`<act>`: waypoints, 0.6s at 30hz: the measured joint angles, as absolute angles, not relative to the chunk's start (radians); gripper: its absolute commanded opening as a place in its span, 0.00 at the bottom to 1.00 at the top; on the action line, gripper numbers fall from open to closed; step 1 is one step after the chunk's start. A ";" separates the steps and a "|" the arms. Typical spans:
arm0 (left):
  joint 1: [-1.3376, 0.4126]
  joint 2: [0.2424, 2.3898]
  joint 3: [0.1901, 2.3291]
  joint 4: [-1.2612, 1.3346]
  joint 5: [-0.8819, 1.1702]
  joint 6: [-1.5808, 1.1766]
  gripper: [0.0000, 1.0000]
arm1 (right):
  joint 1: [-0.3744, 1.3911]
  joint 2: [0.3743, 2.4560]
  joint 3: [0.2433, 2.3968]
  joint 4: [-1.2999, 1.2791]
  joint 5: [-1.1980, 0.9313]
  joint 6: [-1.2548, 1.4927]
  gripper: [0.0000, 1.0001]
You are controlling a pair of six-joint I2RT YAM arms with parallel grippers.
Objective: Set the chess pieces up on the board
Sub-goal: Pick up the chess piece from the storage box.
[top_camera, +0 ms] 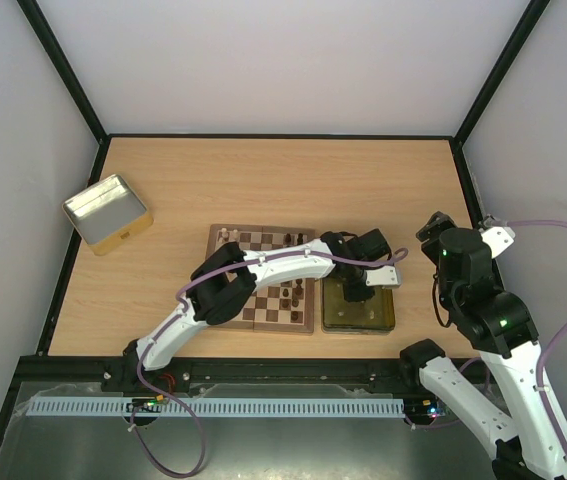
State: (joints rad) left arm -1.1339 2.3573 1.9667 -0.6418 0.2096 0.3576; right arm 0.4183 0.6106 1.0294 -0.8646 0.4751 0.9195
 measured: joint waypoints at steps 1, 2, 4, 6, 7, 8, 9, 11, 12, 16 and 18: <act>-1.134 2.358 1.967 -0.642 0.210 0.359 0.29 | 0.418 0.611 1.029 -0.865 0.475 0.920 0.85; -1.134 2.359 1.967 -0.642 0.210 0.360 0.28 | 0.418 0.611 1.029 -0.865 0.475 0.920 0.85; -1.134 2.360 1.967 -0.643 0.212 0.359 0.25 | 0.418 0.611 1.029 -0.865 0.475 0.920 0.85; -1.134 2.360 1.967 -0.643 0.215 0.360 0.23 | 0.418 0.611 1.029 -0.865 0.475 0.920 0.85; -1.134 2.360 1.967 -0.643 0.215 0.360 0.22 | 0.418 0.611 1.029 -0.865 0.475 0.920 0.85; -1.134 2.361 1.967 -0.643 0.217 0.360 0.21 | 0.418 0.611 1.029 -0.865 0.475 0.920 0.85; -1.134 2.362 1.967 -0.643 0.218 0.360 0.21 | 0.418 0.611 1.029 -0.865 0.475 0.920 0.85; -1.134 2.364 1.967 -0.643 0.218 0.360 0.21 | 0.418 0.611 1.029 -0.865 0.475 0.920 0.85; -1.134 2.365 1.967 -0.645 0.218 0.360 0.21 | 0.418 0.611 1.029 -0.864 0.475 0.920 0.85; -1.134 2.366 1.967 -0.650 0.220 0.361 0.10 | 0.418 0.611 1.029 -0.864 0.474 0.920 0.85; -1.134 2.366 1.967 -0.650 0.221 0.363 0.05 | 0.418 0.611 1.028 -0.864 0.474 0.920 0.85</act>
